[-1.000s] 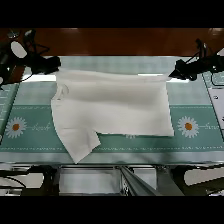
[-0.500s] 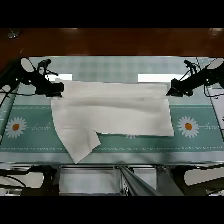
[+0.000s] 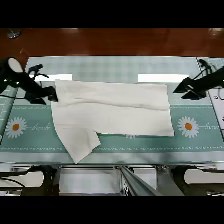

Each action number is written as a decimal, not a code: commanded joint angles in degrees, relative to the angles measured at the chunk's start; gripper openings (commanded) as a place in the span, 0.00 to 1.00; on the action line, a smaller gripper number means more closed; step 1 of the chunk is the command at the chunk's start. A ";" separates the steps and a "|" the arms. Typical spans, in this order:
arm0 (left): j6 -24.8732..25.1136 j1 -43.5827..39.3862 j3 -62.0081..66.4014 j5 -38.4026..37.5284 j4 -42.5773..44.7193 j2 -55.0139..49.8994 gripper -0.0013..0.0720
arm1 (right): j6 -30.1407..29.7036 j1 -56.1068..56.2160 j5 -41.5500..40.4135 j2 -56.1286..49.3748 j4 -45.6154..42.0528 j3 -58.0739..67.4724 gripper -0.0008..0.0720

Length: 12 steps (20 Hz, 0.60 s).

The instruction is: Fold the shirts.

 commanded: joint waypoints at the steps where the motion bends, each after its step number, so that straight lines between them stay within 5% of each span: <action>1: -1.92 6.86 -5.70 -3.61 -1.36 6.56 0.98 | 0.07 -7.54 -2.99 10.56 0.44 -6.10 0.86; 6: 2.29 15.08 -27.89 1.62 -15.37 19.39 0.98 | -4.63 -11.85 -15.80 30.58 7.39 -32.50 0.86; 12: 2.21 16.31 -38.36 6.36 -17.62 25.24 0.98 | -6.82 -11.82 -12.17 33.57 9.38 -40.44 0.86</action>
